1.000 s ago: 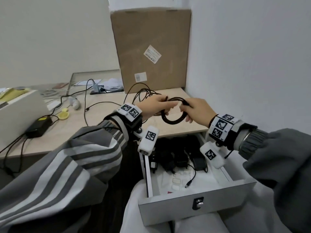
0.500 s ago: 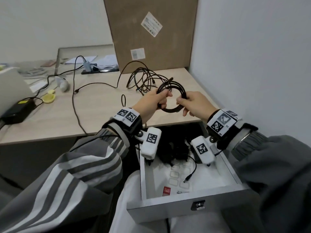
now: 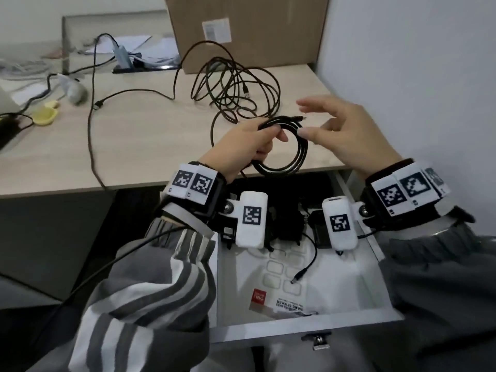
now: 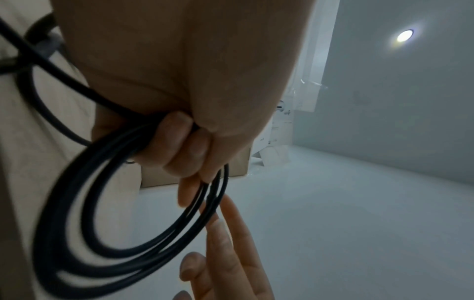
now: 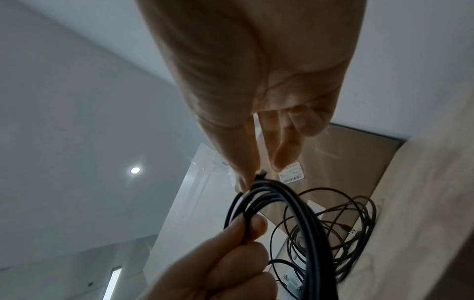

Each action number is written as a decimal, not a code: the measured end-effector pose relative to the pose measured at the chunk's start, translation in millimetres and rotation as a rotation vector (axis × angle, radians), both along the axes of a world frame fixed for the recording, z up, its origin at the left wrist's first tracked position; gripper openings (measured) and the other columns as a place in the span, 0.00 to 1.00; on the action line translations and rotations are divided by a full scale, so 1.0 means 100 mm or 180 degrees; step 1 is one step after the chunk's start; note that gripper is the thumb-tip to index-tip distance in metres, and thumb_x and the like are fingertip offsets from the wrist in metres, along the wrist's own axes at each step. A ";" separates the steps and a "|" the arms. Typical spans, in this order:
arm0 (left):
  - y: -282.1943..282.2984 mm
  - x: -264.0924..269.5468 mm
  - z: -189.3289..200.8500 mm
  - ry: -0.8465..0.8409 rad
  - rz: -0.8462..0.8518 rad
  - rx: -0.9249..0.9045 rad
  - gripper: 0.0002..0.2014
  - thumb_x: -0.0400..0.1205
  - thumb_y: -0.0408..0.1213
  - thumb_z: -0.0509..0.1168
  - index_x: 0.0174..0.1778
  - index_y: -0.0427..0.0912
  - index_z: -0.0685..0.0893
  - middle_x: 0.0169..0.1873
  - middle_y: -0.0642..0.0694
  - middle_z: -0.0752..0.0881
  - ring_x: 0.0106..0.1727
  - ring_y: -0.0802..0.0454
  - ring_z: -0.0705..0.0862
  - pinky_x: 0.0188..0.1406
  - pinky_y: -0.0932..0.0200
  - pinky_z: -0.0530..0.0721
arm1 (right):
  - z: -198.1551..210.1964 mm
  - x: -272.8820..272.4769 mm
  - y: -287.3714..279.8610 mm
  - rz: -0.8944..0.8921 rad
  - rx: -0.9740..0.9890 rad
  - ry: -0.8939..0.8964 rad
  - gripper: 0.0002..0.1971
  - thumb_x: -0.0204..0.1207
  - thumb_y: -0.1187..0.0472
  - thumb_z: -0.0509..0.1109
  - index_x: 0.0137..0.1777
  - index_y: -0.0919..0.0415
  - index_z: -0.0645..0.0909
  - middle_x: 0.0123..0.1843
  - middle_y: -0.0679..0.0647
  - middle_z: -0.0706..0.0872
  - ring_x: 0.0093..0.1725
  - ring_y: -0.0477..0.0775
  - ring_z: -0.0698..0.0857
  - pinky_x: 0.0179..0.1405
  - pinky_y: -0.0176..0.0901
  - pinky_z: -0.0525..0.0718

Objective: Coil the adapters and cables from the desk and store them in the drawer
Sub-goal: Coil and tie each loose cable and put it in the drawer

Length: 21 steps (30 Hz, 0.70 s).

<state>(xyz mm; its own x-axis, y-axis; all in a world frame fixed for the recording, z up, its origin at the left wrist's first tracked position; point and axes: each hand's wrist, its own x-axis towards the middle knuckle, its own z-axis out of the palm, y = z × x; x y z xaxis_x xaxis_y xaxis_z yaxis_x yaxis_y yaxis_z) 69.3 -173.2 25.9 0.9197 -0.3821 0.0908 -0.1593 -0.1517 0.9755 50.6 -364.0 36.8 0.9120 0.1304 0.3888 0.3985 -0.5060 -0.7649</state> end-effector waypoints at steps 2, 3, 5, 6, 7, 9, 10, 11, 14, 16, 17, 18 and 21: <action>-0.02 -0.04 0.02 -0.0030 -0.0158 0.0214 0.11 0.88 0.33 0.55 0.46 0.36 0.81 0.24 0.53 0.66 0.25 0.59 0.64 0.25 0.67 0.62 | -0.01 -0.04 -0.02 0.0104 -0.0151 0.0040 0.18 0.74 0.60 0.74 0.63 0.44 0.82 0.58 0.40 0.86 0.34 0.44 0.79 0.48 0.36 0.81; -0.03 -0.06 0.04 -0.0068 -0.0206 0.0297 0.11 0.88 0.33 0.55 0.47 0.36 0.82 0.24 0.53 0.66 0.25 0.59 0.64 0.25 0.67 0.62 | -0.02 -0.06 -0.02 0.0159 -0.0189 0.0041 0.17 0.75 0.61 0.74 0.62 0.43 0.82 0.55 0.40 0.87 0.36 0.46 0.81 0.49 0.37 0.81; -0.04 -0.08 0.07 -0.0170 -0.0165 0.0426 0.11 0.88 0.33 0.56 0.46 0.37 0.82 0.23 0.54 0.68 0.25 0.59 0.65 0.24 0.68 0.63 | -0.03 -0.09 -0.01 0.0264 -0.0233 0.0018 0.16 0.75 0.62 0.73 0.58 0.41 0.84 0.52 0.43 0.90 0.43 0.55 0.85 0.52 0.41 0.81; -0.05 -0.08 0.08 -0.0235 -0.0087 0.0469 0.10 0.87 0.33 0.57 0.45 0.37 0.83 0.22 0.54 0.68 0.25 0.59 0.65 0.24 0.68 0.63 | -0.04 -0.10 0.00 0.0292 -0.0224 0.0006 0.16 0.75 0.62 0.73 0.56 0.40 0.85 0.51 0.44 0.91 0.46 0.59 0.86 0.53 0.42 0.81; -0.06 -0.08 0.09 -0.0309 0.0009 0.0492 0.10 0.86 0.33 0.58 0.43 0.39 0.83 0.23 0.53 0.69 0.25 0.59 0.65 0.24 0.67 0.64 | -0.05 -0.11 0.00 0.0288 -0.0209 -0.0002 0.15 0.75 0.61 0.73 0.54 0.39 0.85 0.50 0.46 0.91 0.47 0.60 0.86 0.54 0.44 0.81; -0.07 -0.08 0.10 -0.0441 0.0154 0.0515 0.09 0.84 0.33 0.60 0.41 0.40 0.84 0.23 0.52 0.70 0.25 0.57 0.66 0.26 0.64 0.64 | -0.07 -0.09 0.01 0.0233 -0.0182 -0.0025 0.11 0.74 0.57 0.72 0.51 0.39 0.87 0.47 0.48 0.92 0.48 0.58 0.87 0.58 0.51 0.83; -0.07 -0.07 0.10 -0.0474 0.0143 0.0539 0.09 0.83 0.35 0.61 0.41 0.38 0.85 0.23 0.53 0.71 0.26 0.56 0.66 0.27 0.62 0.64 | -0.07 -0.07 0.00 0.0225 -0.0165 -0.0032 0.09 0.75 0.56 0.72 0.51 0.41 0.88 0.47 0.47 0.92 0.49 0.53 0.88 0.59 0.53 0.82; -0.07 -0.07 0.10 -0.0492 0.0084 0.0586 0.10 0.82 0.38 0.62 0.43 0.36 0.85 0.23 0.54 0.72 0.26 0.55 0.67 0.27 0.61 0.65 | -0.08 -0.06 0.00 0.0247 -0.0157 -0.0038 0.08 0.75 0.56 0.72 0.51 0.44 0.89 0.46 0.44 0.92 0.51 0.46 0.88 0.60 0.51 0.82; -0.03 -0.08 0.14 -0.0513 -0.0147 0.0803 0.11 0.81 0.41 0.62 0.45 0.38 0.86 0.22 0.56 0.72 0.27 0.55 0.68 0.28 0.61 0.66 | -0.10 -0.06 -0.01 0.0418 -0.0164 -0.0016 0.07 0.77 0.59 0.71 0.50 0.47 0.89 0.46 0.41 0.91 0.49 0.33 0.85 0.56 0.35 0.80; -0.03 -0.08 0.21 -0.0564 -0.0197 0.0902 0.09 0.83 0.39 0.62 0.45 0.40 0.86 0.22 0.57 0.73 0.26 0.57 0.69 0.28 0.63 0.67 | -0.10 -0.07 0.00 0.0432 -0.0148 -0.0053 0.07 0.78 0.59 0.70 0.49 0.47 0.88 0.41 0.43 0.91 0.42 0.35 0.84 0.46 0.31 0.78; -0.04 -0.06 0.24 -0.0600 -0.0166 0.0900 0.09 0.84 0.38 0.63 0.45 0.39 0.86 0.21 0.57 0.73 0.26 0.57 0.69 0.27 0.65 0.68 | -0.09 -0.05 0.00 0.0365 -0.0119 -0.0105 0.08 0.78 0.59 0.69 0.47 0.47 0.88 0.38 0.43 0.90 0.38 0.37 0.83 0.42 0.32 0.77; -0.07 -0.05 0.27 -0.0654 -0.0120 0.0835 0.08 0.84 0.37 0.63 0.45 0.39 0.86 0.21 0.56 0.74 0.25 0.58 0.71 0.27 0.67 0.69 | -0.08 -0.04 0.00 0.0272 -0.0063 -0.0165 0.08 0.79 0.60 0.68 0.45 0.48 0.88 0.35 0.42 0.88 0.33 0.39 0.81 0.37 0.32 0.76; -0.13 0.00 0.32 -0.0743 0.0106 0.0454 0.04 0.81 0.36 0.69 0.41 0.41 0.84 0.26 0.51 0.81 0.30 0.56 0.79 0.37 0.59 0.76 | -0.07 0.01 -0.03 -0.0156 0.0506 -0.0204 0.09 0.79 0.61 0.67 0.39 0.54 0.86 0.30 0.44 0.86 0.25 0.42 0.76 0.27 0.32 0.75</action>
<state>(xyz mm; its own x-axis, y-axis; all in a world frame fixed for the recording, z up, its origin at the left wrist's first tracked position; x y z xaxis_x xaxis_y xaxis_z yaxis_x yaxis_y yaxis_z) 68.8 -186.5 58.3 0.8925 -0.3760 0.2491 -0.3698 -0.2939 0.8814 52.0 -366.6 30.0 0.8884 0.0188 0.4586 0.4269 -0.4008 -0.8106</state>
